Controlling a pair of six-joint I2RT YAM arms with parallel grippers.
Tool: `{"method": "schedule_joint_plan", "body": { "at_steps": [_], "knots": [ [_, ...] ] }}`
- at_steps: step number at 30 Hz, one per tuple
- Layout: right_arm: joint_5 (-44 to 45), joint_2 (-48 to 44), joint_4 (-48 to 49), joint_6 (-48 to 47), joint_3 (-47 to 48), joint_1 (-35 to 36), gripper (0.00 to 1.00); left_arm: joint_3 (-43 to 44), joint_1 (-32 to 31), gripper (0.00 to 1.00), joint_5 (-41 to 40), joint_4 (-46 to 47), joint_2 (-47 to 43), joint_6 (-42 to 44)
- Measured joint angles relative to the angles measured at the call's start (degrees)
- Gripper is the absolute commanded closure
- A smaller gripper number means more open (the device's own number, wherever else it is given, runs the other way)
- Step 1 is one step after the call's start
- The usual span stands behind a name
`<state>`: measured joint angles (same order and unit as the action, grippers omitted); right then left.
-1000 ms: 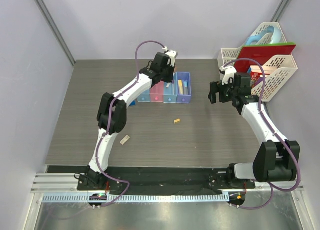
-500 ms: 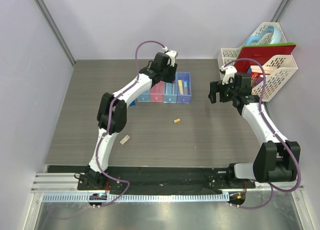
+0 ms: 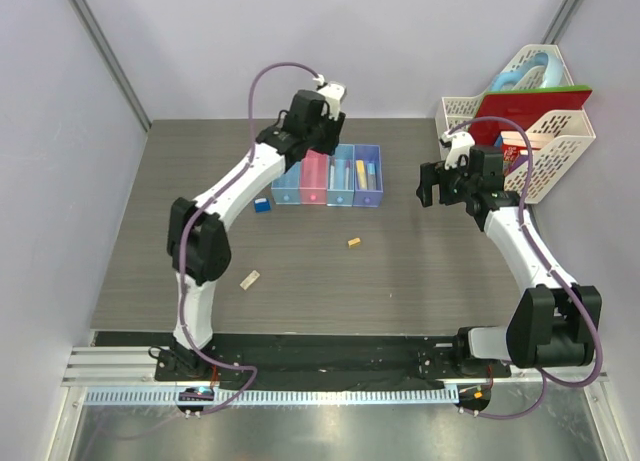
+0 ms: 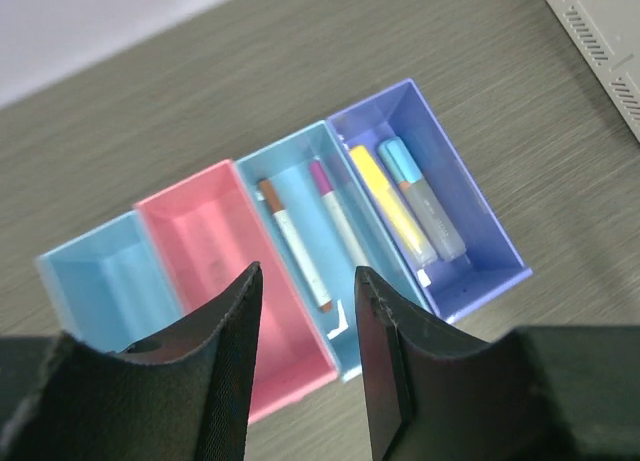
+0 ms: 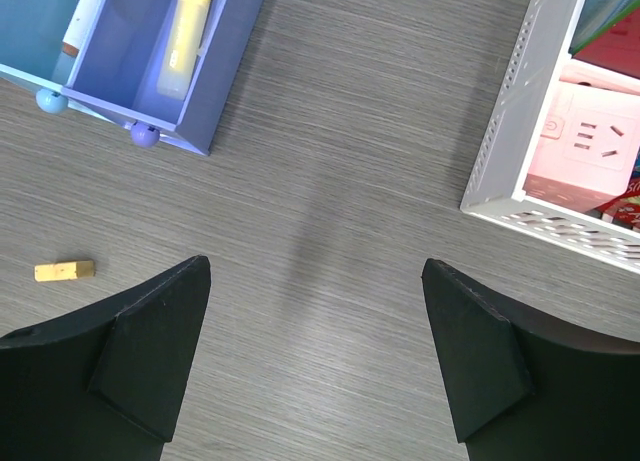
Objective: Sort the stationery into containers
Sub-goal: Pick up the stationery from the center of the board.
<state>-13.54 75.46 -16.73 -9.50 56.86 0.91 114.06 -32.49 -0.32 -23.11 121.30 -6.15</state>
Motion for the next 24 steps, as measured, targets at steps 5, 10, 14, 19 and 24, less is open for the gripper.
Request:
{"method": "schedule_joint_plan", "body": {
  "at_steps": [5,10,14,19,24],
  "knots": [
    [-1.1,-0.9,-0.2,0.6,0.2,0.0,0.08,-9.9,0.1,0.45,-6.1,0.0,-13.4,5.2],
    [-3.7,1.0,-2.2,1.5,3.9,0.0,0.08,-22.6,2.3,0.41,-9.5,1.6,-22.7,8.7],
    [-5.0,4.5,-3.2,1.7,8.7,1.4,0.09,-30.4,5.7,0.37,-8.9,1.8,-23.6,10.4],
    [-3.9,7.8,-6.2,-2.1,12.0,11.6,0.10,-37.0,6.8,0.38,-6.7,-0.7,-23.6,14.2],
    [-3.4,12.7,-10.2,-8.0,12.3,24.3,0.10,-40.3,6.4,0.38,-4.6,-2.6,-25.2,19.9]
  ]
}}
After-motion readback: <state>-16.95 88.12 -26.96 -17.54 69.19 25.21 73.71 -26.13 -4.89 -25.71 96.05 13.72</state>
